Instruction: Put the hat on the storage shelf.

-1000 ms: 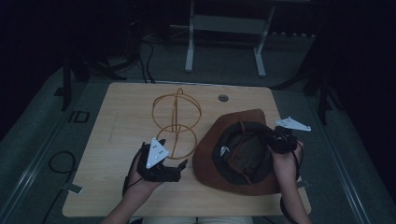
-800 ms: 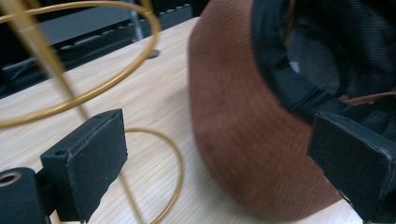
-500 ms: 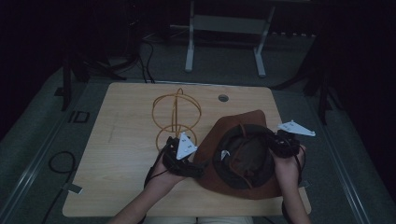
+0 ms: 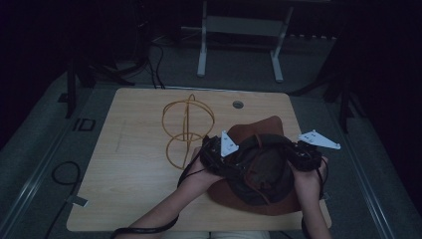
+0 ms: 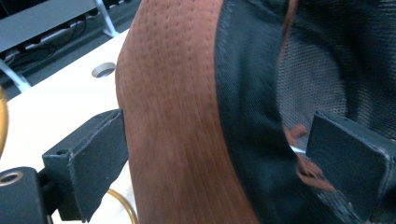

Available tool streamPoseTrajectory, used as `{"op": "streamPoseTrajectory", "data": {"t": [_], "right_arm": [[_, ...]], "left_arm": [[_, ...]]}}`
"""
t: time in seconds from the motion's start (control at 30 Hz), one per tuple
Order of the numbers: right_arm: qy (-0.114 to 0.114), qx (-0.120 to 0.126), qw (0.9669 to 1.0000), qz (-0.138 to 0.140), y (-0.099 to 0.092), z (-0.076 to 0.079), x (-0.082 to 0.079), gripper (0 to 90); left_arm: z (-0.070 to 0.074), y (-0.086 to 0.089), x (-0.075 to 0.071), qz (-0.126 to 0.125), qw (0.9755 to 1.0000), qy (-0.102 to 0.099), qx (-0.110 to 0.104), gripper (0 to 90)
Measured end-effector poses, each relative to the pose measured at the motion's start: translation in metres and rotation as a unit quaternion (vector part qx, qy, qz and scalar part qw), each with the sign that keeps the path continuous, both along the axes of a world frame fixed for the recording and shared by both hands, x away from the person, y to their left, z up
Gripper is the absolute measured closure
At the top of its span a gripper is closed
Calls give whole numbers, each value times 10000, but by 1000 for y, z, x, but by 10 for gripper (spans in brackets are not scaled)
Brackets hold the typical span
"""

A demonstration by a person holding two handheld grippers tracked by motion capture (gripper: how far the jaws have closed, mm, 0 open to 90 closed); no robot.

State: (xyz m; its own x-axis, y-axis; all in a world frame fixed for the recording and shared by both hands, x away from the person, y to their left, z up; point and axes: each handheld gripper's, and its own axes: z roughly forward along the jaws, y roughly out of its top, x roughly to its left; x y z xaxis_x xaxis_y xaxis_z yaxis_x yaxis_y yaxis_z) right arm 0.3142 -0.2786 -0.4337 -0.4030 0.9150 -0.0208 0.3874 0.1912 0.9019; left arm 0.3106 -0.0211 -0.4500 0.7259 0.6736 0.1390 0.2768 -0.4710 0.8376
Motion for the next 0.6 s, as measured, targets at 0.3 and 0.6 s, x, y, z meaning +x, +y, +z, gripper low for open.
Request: {"op": "streamPoseTrajectory", "data": {"t": [0.3, 0.6], "right_arm": [[-12, 48, 9999, 158, 3, 1, -14, 842], [-9, 30, 9999, 163, 1, 1, -25, 842]], "left_arm": [[-5, -24, 14, 307, 9990, 130, 290, 119], [-12, -34, 17, 515, 9969, 105, 593, 556]]}}
